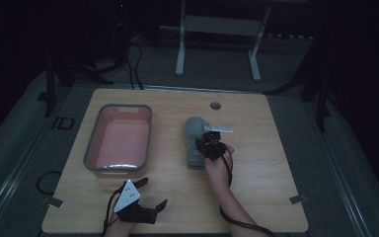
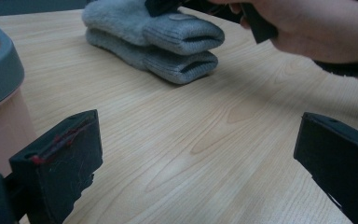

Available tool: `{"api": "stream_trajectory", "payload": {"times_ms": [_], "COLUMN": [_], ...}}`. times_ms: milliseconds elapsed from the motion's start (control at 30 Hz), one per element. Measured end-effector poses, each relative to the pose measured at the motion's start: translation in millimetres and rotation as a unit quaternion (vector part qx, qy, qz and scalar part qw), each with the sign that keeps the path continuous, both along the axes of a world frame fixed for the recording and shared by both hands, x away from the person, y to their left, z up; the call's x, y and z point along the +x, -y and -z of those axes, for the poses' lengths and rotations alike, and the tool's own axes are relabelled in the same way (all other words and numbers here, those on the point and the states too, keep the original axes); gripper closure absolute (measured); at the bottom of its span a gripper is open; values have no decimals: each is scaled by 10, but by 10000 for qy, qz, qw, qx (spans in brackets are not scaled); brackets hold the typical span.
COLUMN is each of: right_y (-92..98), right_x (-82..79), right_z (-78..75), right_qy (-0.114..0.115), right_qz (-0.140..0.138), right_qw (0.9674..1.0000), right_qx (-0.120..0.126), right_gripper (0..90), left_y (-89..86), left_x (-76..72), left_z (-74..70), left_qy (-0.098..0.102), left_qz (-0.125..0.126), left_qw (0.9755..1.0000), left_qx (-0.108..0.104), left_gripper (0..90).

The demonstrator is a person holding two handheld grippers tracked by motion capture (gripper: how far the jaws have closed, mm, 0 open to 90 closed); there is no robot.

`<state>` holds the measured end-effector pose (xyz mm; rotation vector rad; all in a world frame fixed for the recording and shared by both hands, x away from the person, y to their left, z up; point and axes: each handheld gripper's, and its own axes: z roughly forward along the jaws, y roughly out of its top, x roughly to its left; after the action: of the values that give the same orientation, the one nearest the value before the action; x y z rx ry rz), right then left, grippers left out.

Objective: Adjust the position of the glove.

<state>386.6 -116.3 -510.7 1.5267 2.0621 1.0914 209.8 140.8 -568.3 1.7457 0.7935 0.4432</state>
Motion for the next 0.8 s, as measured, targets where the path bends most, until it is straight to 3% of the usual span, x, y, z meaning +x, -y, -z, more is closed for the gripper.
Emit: {"api": "stream_trajectory", "payload": {"times_ms": [367,400,567,733,800], "right_y": [8,40,166,342,380], "right_x": [14,-4,-35,-32,-26], "right_z": [184,159,11,-115,-136], "right_qy": [-33,-9,184,505,613], "right_qz": [-156,-205,-418,-603,-597], "right_qw": [9999,9998,9986,9968,9960], "right_qx": [-53,32,265,172,252], "right_gripper": [631,560,425,244,141], "left_y": [3,6,24,55,68], "left_x": [-2,-3,0,10,12], "left_z": [0,-1,6,8,7], "left_qy": [-19,-7,-53,-61,-99], "left_qz": [-7,-4,20,40,29], "left_qw": [10000,10000,10000,9999,9998], "left_qx": [11,32,11,109,159], "left_gripper": [14,14,14,14,15]}}
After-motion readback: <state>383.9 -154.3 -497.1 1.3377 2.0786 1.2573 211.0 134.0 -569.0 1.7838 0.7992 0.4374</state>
